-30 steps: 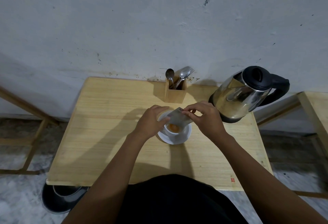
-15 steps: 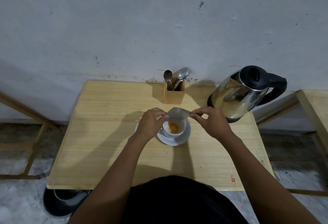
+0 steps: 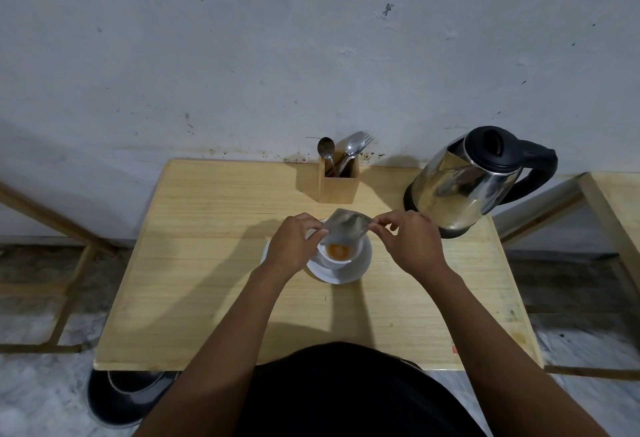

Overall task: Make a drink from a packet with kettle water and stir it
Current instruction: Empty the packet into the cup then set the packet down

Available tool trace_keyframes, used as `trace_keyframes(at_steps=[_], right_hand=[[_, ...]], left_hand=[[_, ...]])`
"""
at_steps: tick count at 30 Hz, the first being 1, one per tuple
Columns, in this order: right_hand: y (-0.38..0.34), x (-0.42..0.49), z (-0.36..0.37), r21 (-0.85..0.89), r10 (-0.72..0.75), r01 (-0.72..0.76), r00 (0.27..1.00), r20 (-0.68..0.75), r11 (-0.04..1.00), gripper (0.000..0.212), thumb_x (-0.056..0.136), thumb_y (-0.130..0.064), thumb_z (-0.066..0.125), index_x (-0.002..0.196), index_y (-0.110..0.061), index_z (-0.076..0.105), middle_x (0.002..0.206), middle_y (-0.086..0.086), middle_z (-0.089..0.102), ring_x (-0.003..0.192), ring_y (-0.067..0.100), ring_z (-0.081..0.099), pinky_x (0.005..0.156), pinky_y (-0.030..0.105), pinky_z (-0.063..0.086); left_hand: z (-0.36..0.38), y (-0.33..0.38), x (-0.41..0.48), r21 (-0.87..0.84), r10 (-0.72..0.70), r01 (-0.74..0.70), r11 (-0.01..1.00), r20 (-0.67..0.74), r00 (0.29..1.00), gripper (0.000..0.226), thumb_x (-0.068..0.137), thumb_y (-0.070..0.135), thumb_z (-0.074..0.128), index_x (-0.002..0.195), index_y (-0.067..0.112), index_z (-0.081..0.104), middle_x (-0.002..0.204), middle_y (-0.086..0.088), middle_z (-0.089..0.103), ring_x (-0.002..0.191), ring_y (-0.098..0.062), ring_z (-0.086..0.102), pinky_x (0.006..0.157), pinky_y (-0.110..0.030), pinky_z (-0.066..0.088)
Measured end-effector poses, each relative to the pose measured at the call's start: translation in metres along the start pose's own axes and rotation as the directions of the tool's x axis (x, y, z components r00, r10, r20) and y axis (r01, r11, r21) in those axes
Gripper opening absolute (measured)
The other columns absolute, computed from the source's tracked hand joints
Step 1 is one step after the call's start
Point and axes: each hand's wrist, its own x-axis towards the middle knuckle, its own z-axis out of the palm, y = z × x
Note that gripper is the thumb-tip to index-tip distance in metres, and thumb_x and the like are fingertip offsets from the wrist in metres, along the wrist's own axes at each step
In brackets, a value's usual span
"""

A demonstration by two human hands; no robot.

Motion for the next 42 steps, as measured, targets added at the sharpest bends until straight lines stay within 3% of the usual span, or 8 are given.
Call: trace_keyframes(at_steps=[4,10,14,19,24,30,33,42], right_hand=[[-0.002,0.002,-0.005,0.004,0.026,-0.026,0.996,0.09,1.0,0.012,0.088,-0.041,0.067,0.089,-0.033,0.075,0.079,-0.018,0.068,0.075,0.004,0.058,0.089,0.033,0.04],[-0.003,0.003,-0.009,0.281,0.082,-0.116,0.988,0.13,0.953,0.01,0.084,-0.027,0.075,0.093,-0.025,0.077,0.076,-0.027,0.062,0.08,0.002,0.06,0.067,0.018,0.043],[-0.004,0.001,-0.005,0.164,0.019,-0.014,0.999,-0.031,0.986,0.004,0.081,-0.03,0.077,0.085,-0.029,0.077,0.078,-0.022,0.067,0.072,0.003,0.052,0.074,0.029,0.046],[-0.013,-0.001,-0.005,0.155,0.002,0.005,0.999,-0.043,0.988,0.002,0.08,-0.029,0.077,0.081,-0.031,0.077,0.075,-0.029,0.061,0.066,0.002,0.051,0.082,0.046,0.048],[-0.015,-0.001,-0.007,0.132,0.053,-0.048,0.998,-0.032,0.99,0.004,0.083,-0.032,0.075,0.085,-0.03,0.078,0.067,-0.035,0.049,0.062,-0.008,0.045,0.084,0.038,0.046],[-0.013,0.001,-0.007,0.176,0.125,-0.13,0.991,0.039,0.976,0.007,0.083,-0.036,0.074,0.086,-0.031,0.079,0.055,-0.031,0.052,0.057,-0.001,0.052,0.061,0.02,0.034],[-0.011,0.0,-0.008,0.164,0.142,-0.147,0.989,0.04,0.976,0.006,0.084,-0.036,0.073,0.085,-0.032,0.078,0.057,-0.03,0.052,0.062,-0.012,0.053,0.056,0.014,0.028],[-0.009,-0.001,-0.01,0.225,0.186,-0.22,0.969,0.162,0.949,0.004,0.083,-0.039,0.073,0.079,-0.038,0.075,0.057,-0.023,0.06,0.053,-0.007,0.051,0.056,0.022,0.036]], left_hand=[[0.001,0.006,0.0,-0.044,-0.011,0.009,0.999,-0.034,0.999,0.018,0.086,0.024,0.065,0.097,0.011,0.07,0.097,0.0,0.065,0.087,-0.011,0.056,0.072,-0.019,0.04],[0.002,0.007,0.002,-0.013,0.035,-0.036,0.999,-0.037,0.999,0.013,0.085,0.022,0.066,0.089,0.011,0.071,0.089,0.005,0.062,0.089,-0.017,0.06,0.079,-0.032,0.049],[0.004,0.009,0.002,-0.003,0.039,-0.039,0.999,-0.042,0.998,0.016,0.085,0.023,0.067,0.09,0.01,0.073,0.091,0.005,0.061,0.095,-0.02,0.058,0.084,-0.033,0.047],[0.005,0.012,0.003,0.009,0.023,-0.022,1.0,-0.051,0.998,0.02,0.085,0.025,0.066,0.094,0.009,0.073,0.094,0.004,0.058,0.099,-0.016,0.051,0.082,-0.027,0.039],[0.004,0.009,0.003,0.042,0.011,-0.008,0.999,-0.057,0.998,0.021,0.085,0.027,0.067,0.096,0.01,0.074,0.101,-0.003,0.061,0.103,-0.019,0.05,0.086,-0.03,0.042],[0.005,0.011,0.003,0.062,0.025,-0.02,0.998,-0.067,0.997,0.022,0.085,0.026,0.066,0.096,0.009,0.074,0.099,-0.003,0.06,0.102,-0.02,0.05,0.085,-0.028,0.04],[0.004,0.011,0.003,0.073,0.034,-0.029,0.997,-0.064,0.997,0.022,0.085,0.027,0.067,0.096,0.009,0.074,0.093,0.005,0.055,0.101,-0.018,0.05,0.083,-0.027,0.039],[0.006,0.014,0.0,0.067,0.046,-0.042,0.997,-0.059,0.997,0.022,0.085,0.026,0.066,0.098,0.01,0.073,0.092,0.005,0.052,0.098,-0.018,0.049,0.084,-0.032,0.044]])
